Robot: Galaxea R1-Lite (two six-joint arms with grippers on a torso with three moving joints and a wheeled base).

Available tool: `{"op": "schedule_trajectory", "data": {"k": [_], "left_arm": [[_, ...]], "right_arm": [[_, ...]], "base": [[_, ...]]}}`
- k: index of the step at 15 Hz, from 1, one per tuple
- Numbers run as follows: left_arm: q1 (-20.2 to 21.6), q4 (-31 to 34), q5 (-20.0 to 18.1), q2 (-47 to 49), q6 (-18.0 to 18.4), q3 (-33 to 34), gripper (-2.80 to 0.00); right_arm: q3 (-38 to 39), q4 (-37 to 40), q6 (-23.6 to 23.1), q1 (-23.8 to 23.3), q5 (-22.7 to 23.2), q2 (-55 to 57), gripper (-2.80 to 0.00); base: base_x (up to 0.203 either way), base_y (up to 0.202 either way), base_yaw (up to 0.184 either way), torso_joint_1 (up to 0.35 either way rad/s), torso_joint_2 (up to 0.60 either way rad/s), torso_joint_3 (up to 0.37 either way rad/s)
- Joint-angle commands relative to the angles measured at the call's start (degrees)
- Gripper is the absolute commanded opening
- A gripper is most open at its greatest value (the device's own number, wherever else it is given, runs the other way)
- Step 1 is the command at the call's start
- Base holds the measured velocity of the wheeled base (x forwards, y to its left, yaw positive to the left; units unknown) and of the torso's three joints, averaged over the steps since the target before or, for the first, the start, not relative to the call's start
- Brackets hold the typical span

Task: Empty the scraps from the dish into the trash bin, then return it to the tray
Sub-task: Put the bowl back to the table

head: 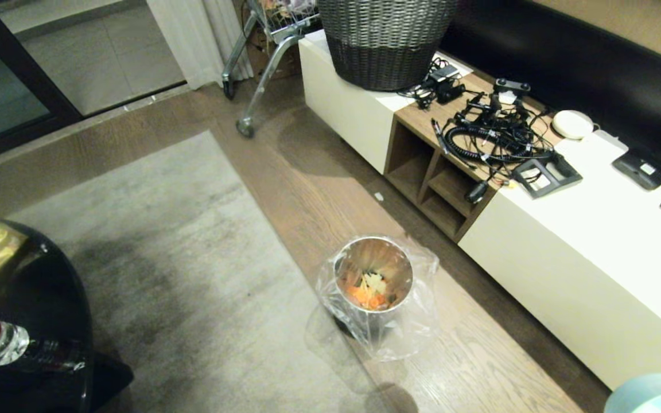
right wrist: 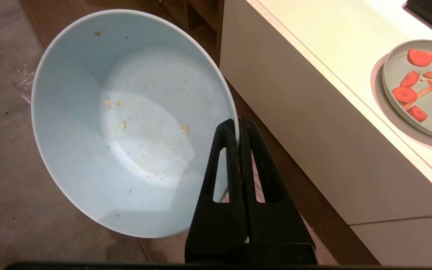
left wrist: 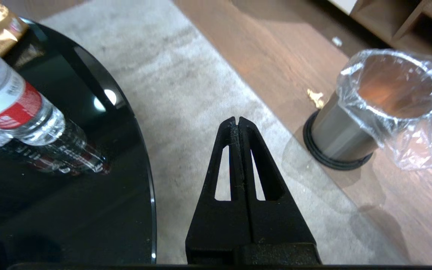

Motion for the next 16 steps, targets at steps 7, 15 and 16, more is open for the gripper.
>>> {"op": "schedule_trajectory", "data": {"k": [7, 15, 16], "left_arm": [[0.00, -0.02, 0.07, -0.02, -0.04, 0.00, -2.80], [0.00, -0.02, 0.04, -0.02, 0.05, 0.00, -2.80], [0.00, -0.02, 0.10, -0.02, 0.05, 0.00, -2.80]], "right_arm": [[0.00, -0.03, -0.05, 0.04, -0.02, 0.03, -2.80], [0.00, 0.02, -0.05, -0.03, -0.02, 0.11, -2.80], [0.00, -0.05, -0.05, 0.03, -0.02, 0.02, -2.80]], "base": [[0.000, 0.000, 0.000, 0.002, 0.00, 0.201], [0.000, 0.000, 0.000, -0.002, 0.00, 0.203], [0.000, 0.000, 0.000, 0.002, 0.01, 0.199]]}}
